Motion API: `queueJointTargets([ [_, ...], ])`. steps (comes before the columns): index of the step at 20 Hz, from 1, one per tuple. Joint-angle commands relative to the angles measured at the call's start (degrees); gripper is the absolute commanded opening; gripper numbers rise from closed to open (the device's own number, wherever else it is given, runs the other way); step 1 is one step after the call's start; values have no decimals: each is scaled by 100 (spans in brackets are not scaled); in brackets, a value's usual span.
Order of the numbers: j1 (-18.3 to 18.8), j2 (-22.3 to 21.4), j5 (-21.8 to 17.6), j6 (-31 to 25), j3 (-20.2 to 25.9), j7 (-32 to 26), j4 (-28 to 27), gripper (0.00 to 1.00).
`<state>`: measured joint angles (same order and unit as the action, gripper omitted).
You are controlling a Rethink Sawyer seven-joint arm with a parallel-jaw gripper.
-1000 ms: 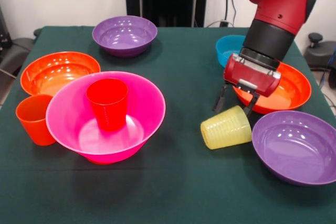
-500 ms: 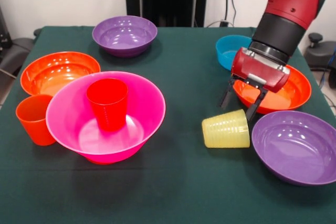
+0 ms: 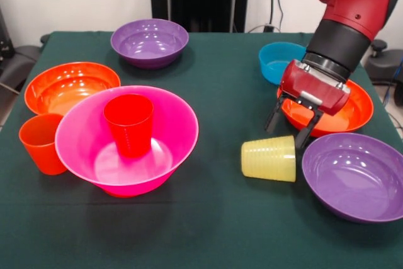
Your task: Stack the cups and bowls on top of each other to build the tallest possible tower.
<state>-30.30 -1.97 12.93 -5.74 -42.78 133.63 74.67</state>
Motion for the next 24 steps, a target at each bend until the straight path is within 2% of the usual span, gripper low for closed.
queueJointTargets([
  [1, -118, 559, 495, -382, -111, 1033, -458, 100],
  [4, -151, 758, 708, -411, -334, 1068, -540, 100],
  [12, -502, 1396, 1391, -1327, -1338, 1422, -680, 100],
  [14, -518, 1476, 1497, -1435, -1453, 1435, -699, 100],
  [18, -550, 1586, 1653, -2039, -1622, 1481, -816, 100],
  [20, -527, 1587, 1697, -2226, -1620, 1478, -875, 100],
  [24, -241, 1084, 1647, -1915, -762, 1000, -750, 100],
])
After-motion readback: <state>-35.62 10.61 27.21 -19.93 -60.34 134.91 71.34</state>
